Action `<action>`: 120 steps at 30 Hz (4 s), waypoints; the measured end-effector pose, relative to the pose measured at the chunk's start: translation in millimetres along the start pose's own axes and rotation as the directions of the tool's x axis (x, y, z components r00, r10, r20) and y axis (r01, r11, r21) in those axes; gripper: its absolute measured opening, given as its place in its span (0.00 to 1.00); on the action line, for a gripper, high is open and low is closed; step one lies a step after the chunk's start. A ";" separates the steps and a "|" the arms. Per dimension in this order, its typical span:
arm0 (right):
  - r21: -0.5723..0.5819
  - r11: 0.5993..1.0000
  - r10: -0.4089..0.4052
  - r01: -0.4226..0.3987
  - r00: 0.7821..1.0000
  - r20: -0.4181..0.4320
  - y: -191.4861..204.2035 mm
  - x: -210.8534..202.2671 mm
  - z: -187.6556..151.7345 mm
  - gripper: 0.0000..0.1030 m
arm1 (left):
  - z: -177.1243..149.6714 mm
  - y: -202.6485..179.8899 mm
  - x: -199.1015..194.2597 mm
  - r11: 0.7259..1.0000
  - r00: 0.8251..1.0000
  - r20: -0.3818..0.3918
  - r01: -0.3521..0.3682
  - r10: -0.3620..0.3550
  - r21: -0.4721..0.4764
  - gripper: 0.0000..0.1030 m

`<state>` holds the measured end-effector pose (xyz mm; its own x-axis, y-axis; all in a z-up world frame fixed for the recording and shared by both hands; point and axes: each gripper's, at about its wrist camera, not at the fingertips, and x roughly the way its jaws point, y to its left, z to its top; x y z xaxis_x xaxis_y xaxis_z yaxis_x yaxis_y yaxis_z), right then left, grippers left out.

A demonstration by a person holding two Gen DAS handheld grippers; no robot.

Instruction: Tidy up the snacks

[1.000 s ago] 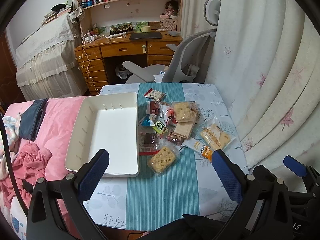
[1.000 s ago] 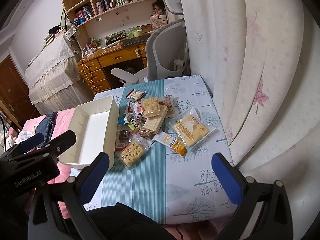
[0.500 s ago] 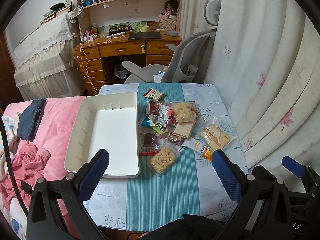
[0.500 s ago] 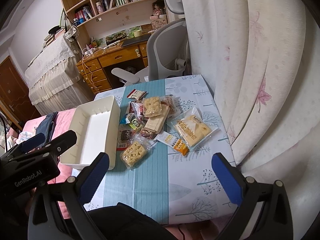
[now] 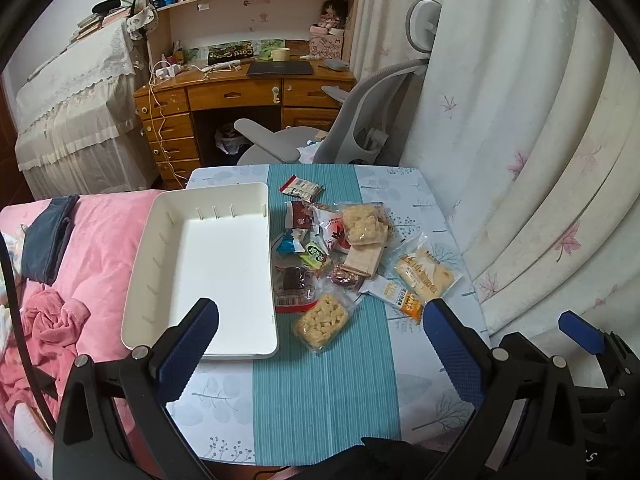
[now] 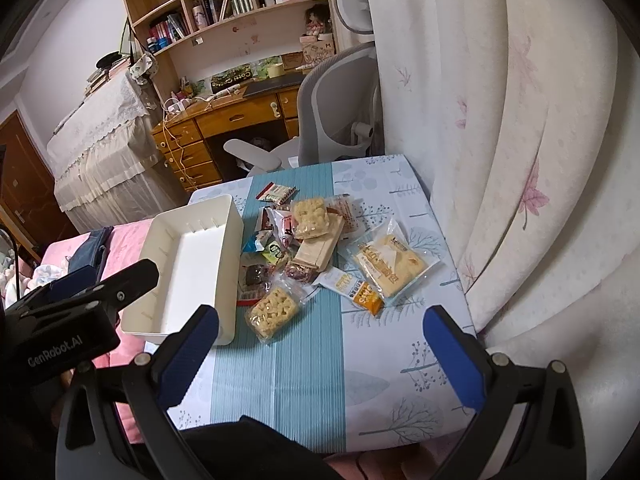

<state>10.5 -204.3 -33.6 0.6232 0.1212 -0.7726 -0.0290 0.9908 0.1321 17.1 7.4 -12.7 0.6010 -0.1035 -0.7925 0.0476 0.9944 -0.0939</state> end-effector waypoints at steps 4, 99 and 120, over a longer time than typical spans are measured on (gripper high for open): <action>-0.013 1.000 -0.003 0.004 0.999 0.032 23.5 1.3 -1.4 1.00 | 1.6 4.2 1.8 1.000 1.000 -0.003 0.021 -0.021 0.006 0.98; -0.397 0.905 0.044 -0.153 0.962 -0.268 -112.3 318.2 1.5 1.00 | -24.9 -104.6 431.8 0.833 0.690 -0.724 -0.385 -0.026 -0.397 0.81; -0.394 0.906 -0.031 -0.155 0.904 -0.426 -105.4 336.5 21.3 0.93 | -45.5 -85.3 372.3 0.801 0.692 -0.717 -0.383 -0.081 -0.460 0.39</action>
<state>239.9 -269.2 -294.3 0.2319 0.1044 -0.9671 -0.4308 0.9024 -0.0059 200.5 -116.8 -327.1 -0.1599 -0.1659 -0.9731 -0.5595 0.8274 -0.0491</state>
